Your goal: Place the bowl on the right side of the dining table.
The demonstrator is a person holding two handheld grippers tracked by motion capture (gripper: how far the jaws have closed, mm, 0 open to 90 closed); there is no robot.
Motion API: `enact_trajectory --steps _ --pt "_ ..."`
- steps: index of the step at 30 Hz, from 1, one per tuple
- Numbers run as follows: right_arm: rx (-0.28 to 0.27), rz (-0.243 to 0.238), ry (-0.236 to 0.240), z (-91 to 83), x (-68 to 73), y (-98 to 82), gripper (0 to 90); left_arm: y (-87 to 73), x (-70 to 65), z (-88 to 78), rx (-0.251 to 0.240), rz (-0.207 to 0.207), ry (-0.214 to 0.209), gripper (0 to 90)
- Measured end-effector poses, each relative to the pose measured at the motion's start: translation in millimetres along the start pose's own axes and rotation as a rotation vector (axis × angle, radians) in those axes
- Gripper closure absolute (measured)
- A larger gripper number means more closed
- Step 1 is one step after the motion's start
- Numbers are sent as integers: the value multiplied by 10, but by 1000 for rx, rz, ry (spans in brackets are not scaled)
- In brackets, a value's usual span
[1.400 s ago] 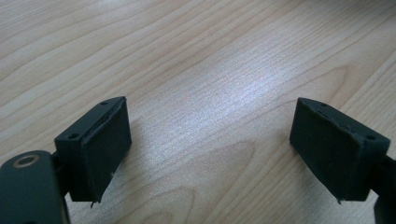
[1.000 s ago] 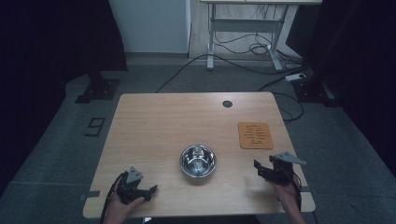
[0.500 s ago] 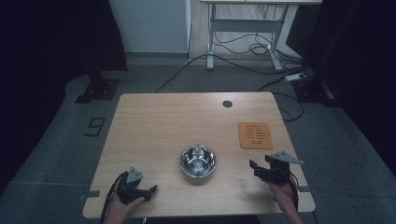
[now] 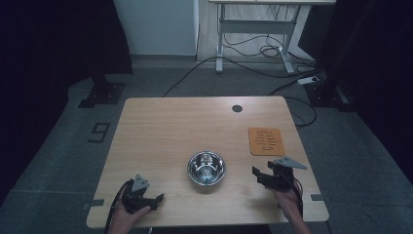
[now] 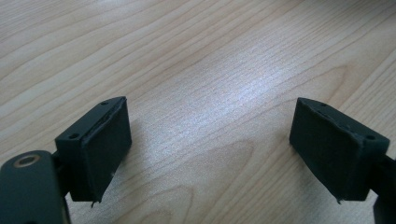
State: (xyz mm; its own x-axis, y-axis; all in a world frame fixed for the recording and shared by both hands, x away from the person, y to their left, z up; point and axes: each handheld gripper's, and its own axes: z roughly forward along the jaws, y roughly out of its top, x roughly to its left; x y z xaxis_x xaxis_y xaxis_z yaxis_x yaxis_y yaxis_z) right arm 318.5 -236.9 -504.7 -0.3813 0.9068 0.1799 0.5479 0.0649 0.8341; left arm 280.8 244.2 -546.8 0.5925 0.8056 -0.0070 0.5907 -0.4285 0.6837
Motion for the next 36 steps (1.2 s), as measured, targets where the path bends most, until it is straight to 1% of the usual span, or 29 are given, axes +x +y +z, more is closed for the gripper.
enact_trajectory --steps 3,9,18,30,36 --pt "-7 3 5 3 31 17 267 0 0 0 0 0 0 125" --pt "-15 -12 16 -3 104 40 270 0 0 0 0 0 0 124" --pt "-9 -19 36 23 162 51 271 -1 -2 -1 -1 0 1 126" --pt "-5 -27 68 79 284 73 276 -4 -7 -4 -1 0 2 127" --pt "-1 -36 74 103 331 74 277 -5 -8 -5 -1 0 1 127"
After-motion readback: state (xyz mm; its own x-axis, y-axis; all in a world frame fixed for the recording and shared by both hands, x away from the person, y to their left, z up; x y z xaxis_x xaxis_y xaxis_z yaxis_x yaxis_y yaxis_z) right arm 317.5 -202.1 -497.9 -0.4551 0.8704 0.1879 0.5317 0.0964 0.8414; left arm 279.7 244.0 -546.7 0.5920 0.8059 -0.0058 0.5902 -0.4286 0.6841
